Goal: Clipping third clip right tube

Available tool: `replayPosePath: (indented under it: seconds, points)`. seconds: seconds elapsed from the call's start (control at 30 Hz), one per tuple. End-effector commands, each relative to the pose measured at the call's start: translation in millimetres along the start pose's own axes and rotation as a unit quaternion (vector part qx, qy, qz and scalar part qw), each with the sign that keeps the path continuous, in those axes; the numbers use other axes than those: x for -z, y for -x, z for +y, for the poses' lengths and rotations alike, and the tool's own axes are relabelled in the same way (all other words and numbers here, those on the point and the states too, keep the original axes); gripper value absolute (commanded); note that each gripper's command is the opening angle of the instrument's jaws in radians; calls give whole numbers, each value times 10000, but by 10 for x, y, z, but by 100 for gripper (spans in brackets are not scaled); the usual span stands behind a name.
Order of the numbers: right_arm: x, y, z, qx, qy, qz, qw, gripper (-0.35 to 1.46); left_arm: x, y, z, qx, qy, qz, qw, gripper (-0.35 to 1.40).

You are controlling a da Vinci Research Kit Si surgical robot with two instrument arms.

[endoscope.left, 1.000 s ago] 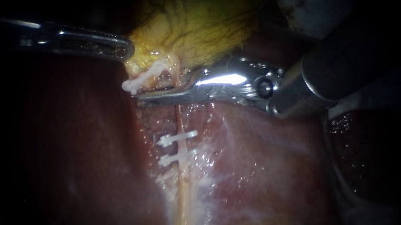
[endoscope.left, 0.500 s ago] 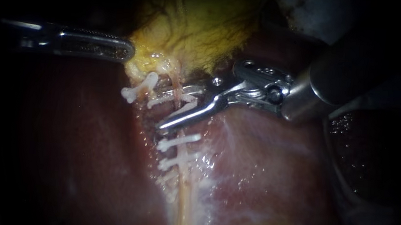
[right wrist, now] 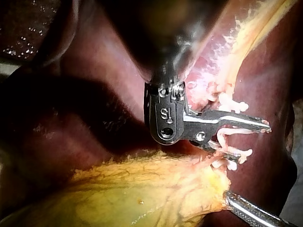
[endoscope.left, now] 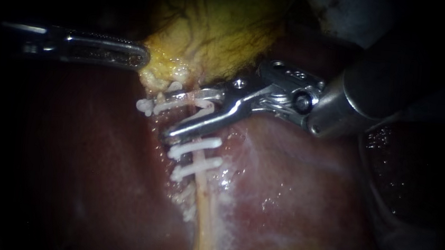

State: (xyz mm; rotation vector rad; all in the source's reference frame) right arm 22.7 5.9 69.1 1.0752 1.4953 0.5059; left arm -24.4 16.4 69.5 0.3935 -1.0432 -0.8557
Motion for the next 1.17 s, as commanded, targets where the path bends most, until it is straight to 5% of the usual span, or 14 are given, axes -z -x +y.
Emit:
replayPosePath:
  seconds: [0.03,0.43,0.5,0.6,1.17]
  points:
    - [1,1,1,-1,25,18,10000,44,0,0,0,0,-1,0,10000,-35]
    - [12,-2,15,-566,393,142,9975,-12,1,0,0,0,-2,1,10000,-35]
    - [12,-1,16,-565,399,144,9975,-35,1,0,0,0,-2,1,10000,-35]
    - [13,-1,20,-856,446,118,9953,-35,1,0,0,0,-2,1,10000,-35]
    - [12,9,20,-876,351,19,9955,-35,1,0,0,30,-4,2,10000,-35]
